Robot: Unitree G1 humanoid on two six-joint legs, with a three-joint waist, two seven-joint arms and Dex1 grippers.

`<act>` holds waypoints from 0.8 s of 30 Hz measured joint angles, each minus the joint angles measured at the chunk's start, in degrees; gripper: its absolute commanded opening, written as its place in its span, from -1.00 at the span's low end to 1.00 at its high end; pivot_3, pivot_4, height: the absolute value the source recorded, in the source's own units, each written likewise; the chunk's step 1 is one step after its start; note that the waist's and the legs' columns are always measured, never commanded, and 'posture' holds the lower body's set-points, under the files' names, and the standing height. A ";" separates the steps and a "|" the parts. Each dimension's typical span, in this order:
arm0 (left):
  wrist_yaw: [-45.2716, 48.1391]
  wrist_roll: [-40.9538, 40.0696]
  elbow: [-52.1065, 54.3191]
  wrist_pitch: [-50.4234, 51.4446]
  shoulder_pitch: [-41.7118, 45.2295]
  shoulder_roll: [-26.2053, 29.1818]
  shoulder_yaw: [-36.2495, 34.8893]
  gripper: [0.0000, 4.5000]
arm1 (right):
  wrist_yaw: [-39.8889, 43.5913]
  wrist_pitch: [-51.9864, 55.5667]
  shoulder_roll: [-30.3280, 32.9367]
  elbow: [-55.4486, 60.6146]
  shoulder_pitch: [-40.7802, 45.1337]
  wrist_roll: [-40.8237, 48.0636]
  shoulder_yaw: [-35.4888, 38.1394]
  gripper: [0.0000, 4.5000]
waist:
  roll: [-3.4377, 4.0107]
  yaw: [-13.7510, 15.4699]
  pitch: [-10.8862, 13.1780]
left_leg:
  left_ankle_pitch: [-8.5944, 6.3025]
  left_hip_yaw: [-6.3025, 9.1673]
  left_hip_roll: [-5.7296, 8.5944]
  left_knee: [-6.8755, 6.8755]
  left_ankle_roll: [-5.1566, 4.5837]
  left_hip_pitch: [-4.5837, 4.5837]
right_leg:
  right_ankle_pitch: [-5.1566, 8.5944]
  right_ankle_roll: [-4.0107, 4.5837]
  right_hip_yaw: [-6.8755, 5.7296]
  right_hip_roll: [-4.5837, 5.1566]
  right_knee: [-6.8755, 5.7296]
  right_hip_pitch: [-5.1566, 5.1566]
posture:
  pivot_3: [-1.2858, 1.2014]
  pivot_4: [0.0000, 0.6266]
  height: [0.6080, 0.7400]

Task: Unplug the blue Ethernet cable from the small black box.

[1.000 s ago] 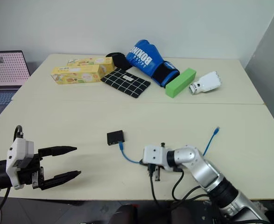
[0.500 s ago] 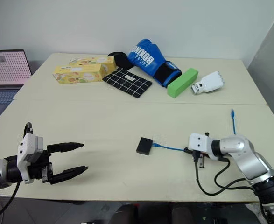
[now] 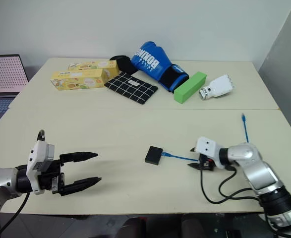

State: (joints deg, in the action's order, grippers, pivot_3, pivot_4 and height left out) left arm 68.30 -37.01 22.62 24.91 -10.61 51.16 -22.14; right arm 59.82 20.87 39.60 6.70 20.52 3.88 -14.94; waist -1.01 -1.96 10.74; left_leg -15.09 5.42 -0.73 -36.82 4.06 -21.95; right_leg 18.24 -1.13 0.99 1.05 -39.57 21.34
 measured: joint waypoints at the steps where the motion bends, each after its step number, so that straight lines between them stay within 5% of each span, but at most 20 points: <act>1: -0.13 -0.09 0.41 0.05 0.06 0.00 0.56 1.00 | -1.12 1.43 -2.83 -0.15 1.12 0.05 -0.71 0.25 | 0.00 -0.06 0.00 | 0.00 -0.01 0.00 0.00 0.00 0.00 | 0.00 0.00 0.01 -0.01 -0.03 0.02 | 0.03 -0.52 1.00; 11: -0.28 -1.13 2.04 2.90 0.92 0.25 2.53 1.00 | -5.49 2.12 -12.08 -7.59 7.86 -2.73 -5.17 0.25 | 0.01 0.12 0.01 | 0.00 -0.01 0.02 -0.02 0.00 -0.01 | 0.00 0.00 0.00 -0.01 -0.05 0.02 | 0.03 -0.52 1.00; 21: -2.24 1.33 0.38 2.56 1.47 0.15 3.99 1.00 | -4.39 1.99 -11.71 -7.18 8.15 -2.68 -6.64 -0.77 | 0.02 0.11 0.01 | 0.00 -0.01 0.04 -0.02 0.00 0.04 | 0.00 0.00 0.00 -0.01 -0.11 0.02 | 0.03 -0.52 1.00; 24: -4.76 2.37 -1.49 3.84 2.98 -0.30 5.75 1.00 | -4.37 1.13 -10.96 -6.76 8.17 -3.23 -7.02 -0.95 | 0.01 0.19 0.01 | 0.00 0.02 0.04 -0.04 0.00 0.01 | 0.00 0.00 -0.03 -0.01 -0.11 0.02 | 0.03 -0.52 1.00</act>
State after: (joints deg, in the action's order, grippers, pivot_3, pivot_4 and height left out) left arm 63.54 -34.64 21.14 28.75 -7.63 50.86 -16.39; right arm 55.45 22.01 28.64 -0.07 28.69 0.65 -21.96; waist -1.00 -1.77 10.75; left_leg -15.09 5.44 -0.69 -36.85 4.06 -21.94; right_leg 18.24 -1.12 0.96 1.05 -39.68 21.36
